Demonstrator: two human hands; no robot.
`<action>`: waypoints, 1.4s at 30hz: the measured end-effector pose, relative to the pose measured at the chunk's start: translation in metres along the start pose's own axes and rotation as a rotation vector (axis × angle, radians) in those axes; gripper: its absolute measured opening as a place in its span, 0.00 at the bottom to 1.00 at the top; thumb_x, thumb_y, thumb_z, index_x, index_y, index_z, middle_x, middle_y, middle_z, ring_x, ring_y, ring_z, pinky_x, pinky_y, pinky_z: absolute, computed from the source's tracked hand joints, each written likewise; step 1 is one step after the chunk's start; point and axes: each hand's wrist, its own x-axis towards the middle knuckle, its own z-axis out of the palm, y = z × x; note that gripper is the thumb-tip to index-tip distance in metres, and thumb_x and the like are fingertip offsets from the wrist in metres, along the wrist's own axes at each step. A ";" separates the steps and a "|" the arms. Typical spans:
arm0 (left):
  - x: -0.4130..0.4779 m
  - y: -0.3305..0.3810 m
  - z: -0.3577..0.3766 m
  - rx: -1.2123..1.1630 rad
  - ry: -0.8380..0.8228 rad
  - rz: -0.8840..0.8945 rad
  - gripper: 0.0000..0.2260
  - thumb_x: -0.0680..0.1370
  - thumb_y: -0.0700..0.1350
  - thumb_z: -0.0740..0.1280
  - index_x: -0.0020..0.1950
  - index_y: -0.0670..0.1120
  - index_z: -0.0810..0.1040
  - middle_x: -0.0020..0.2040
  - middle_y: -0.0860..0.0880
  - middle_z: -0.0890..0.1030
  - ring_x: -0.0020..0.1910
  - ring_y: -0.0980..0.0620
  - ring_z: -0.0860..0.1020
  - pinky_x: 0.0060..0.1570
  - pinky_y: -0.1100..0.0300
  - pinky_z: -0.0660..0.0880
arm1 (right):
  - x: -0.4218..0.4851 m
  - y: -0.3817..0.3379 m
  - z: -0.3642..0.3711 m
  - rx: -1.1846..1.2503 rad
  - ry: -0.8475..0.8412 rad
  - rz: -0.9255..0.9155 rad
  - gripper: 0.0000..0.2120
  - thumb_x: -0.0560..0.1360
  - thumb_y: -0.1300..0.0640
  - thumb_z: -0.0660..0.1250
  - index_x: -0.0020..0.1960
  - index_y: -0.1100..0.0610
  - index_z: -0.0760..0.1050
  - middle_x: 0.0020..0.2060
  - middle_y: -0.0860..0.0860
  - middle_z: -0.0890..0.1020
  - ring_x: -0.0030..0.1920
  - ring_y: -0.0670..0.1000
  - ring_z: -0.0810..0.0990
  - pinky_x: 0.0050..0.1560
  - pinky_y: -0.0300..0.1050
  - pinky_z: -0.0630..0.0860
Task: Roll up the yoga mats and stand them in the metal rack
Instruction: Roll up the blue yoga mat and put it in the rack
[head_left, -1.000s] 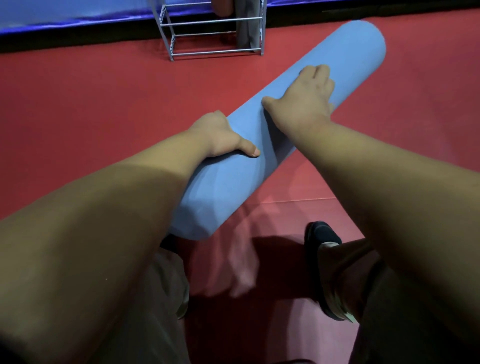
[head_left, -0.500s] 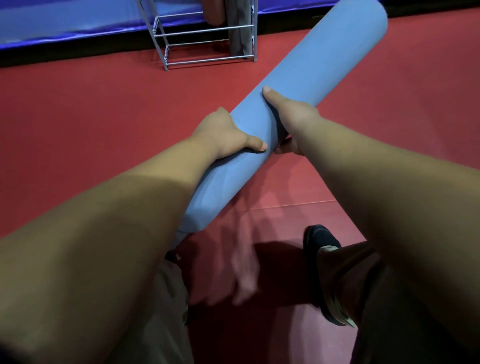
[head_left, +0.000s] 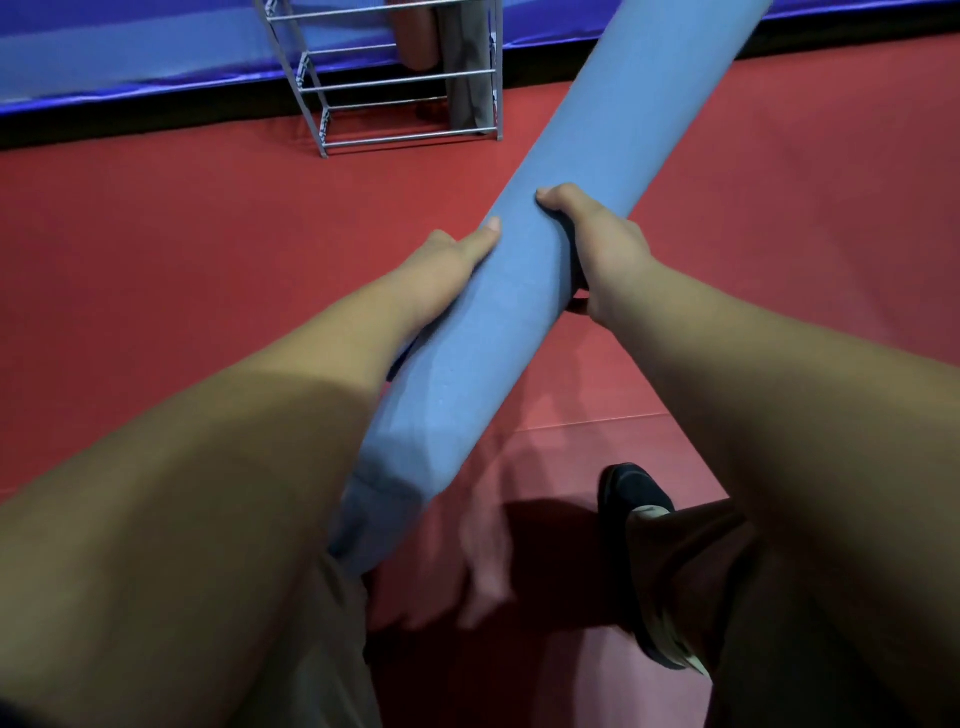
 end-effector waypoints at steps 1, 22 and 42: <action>0.002 -0.001 0.000 -0.063 -0.003 -0.020 0.44 0.70 0.84 0.60 0.67 0.50 0.81 0.58 0.50 0.87 0.49 0.52 0.88 0.53 0.53 0.80 | -0.002 -0.002 0.000 -0.020 -0.018 -0.015 0.29 0.60 0.42 0.83 0.58 0.52 0.83 0.45 0.48 0.90 0.40 0.51 0.90 0.44 0.53 0.87; 0.016 -0.012 -0.013 -0.048 0.246 0.083 0.33 0.76 0.46 0.67 0.82 0.49 0.67 0.71 0.45 0.79 0.67 0.46 0.79 0.72 0.50 0.75 | 0.032 0.020 0.014 -0.324 -0.153 -0.267 0.48 0.47 0.44 0.90 0.63 0.55 0.81 0.52 0.48 0.89 0.49 0.49 0.90 0.51 0.50 0.87; -0.067 0.009 -0.022 -0.239 0.160 0.056 0.24 0.74 0.29 0.60 0.64 0.51 0.79 0.51 0.46 0.84 0.33 0.52 0.84 0.39 0.40 0.86 | -0.032 0.024 0.025 -0.554 -0.080 -0.469 0.52 0.52 0.44 0.88 0.69 0.56 0.67 0.61 0.49 0.80 0.59 0.49 0.81 0.59 0.48 0.81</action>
